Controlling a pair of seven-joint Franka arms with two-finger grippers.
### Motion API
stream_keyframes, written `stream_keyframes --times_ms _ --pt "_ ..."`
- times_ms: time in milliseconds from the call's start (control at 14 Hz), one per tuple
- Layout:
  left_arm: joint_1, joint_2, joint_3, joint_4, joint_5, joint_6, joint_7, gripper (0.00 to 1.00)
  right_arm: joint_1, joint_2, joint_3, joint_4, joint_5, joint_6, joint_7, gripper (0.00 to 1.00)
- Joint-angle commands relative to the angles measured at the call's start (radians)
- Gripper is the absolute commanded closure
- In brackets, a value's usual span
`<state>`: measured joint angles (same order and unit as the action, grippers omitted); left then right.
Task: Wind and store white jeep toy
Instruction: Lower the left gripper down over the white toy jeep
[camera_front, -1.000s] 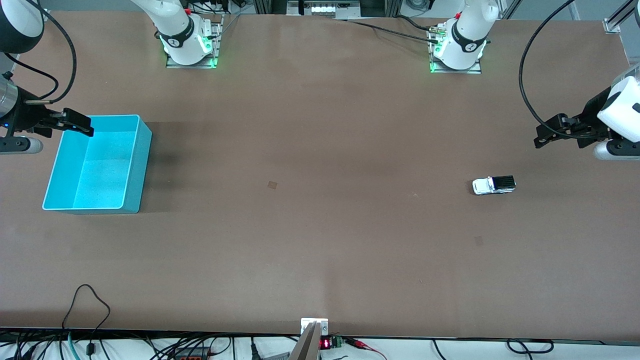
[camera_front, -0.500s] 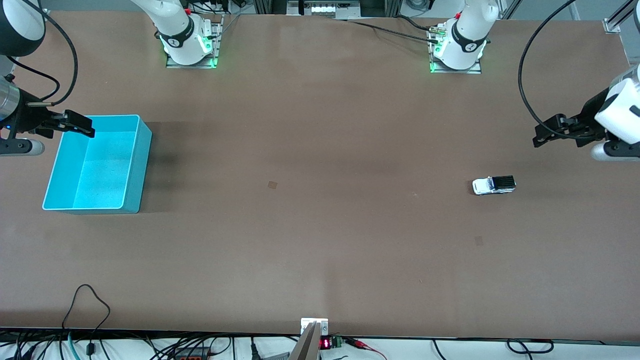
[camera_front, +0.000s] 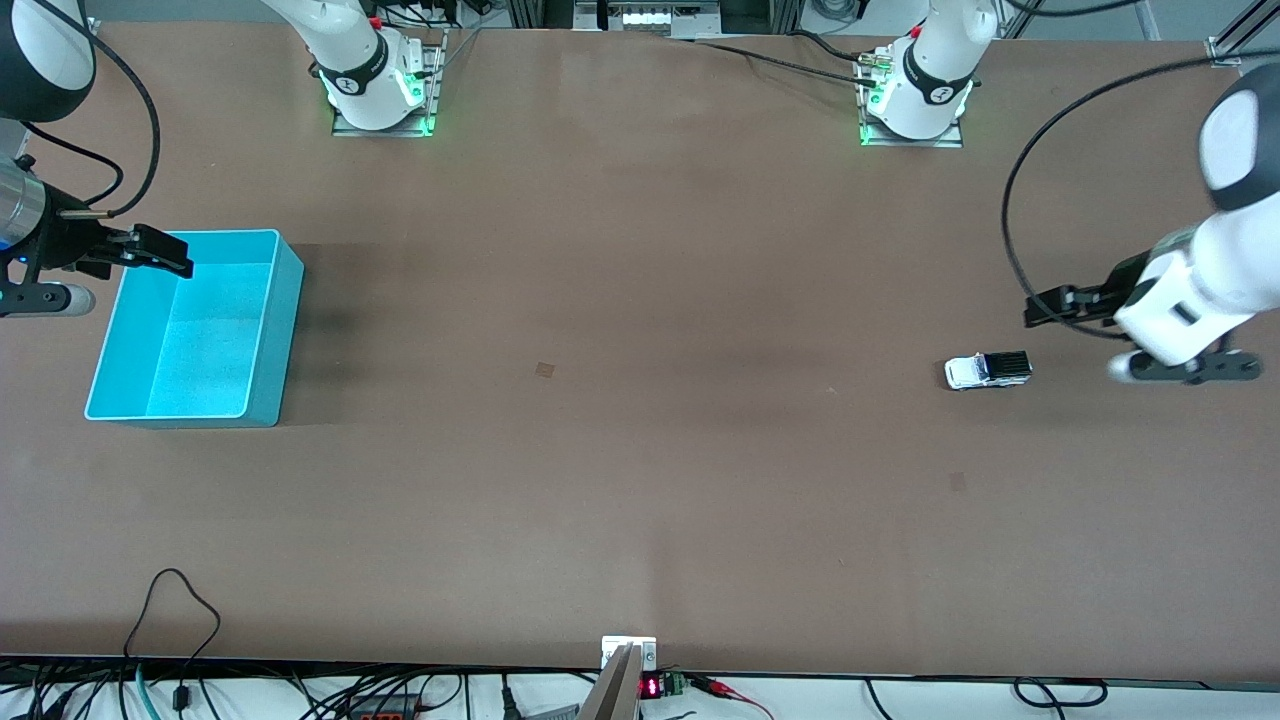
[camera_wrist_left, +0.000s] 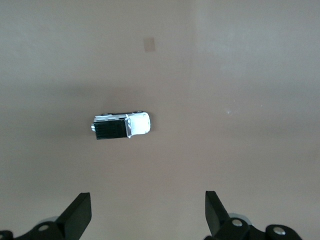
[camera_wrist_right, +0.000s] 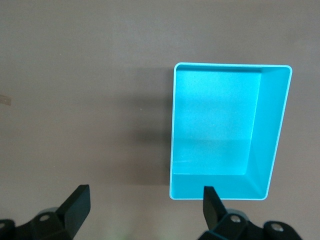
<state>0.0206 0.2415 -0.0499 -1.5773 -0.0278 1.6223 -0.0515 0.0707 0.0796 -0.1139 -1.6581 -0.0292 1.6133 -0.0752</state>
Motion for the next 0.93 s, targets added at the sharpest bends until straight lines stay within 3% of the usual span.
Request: stream_keyframes --times_ms 0,286,714,857 --pt "0.002 0.016 -0.004 -0.079 -0.004 0.098 0.036 0.00 0.001 0.003 0.000 0.015 0.005 -0.020 0.017 0.00" --pt "0.016 0.004 -0.002 -0.252 -0.004 0.249 0.309 0.00 0.001 0.003 0.000 0.014 0.009 -0.020 0.045 0.00" --pt "0.042 -0.005 -0.004 -0.421 -0.001 0.301 0.649 0.00 -0.003 0.005 -0.001 0.008 0.014 -0.013 0.045 0.00" --pt "0.050 -0.002 -0.005 -0.432 0.099 0.367 0.769 0.00 -0.006 0.006 -0.003 0.008 0.040 -0.012 0.045 0.00"
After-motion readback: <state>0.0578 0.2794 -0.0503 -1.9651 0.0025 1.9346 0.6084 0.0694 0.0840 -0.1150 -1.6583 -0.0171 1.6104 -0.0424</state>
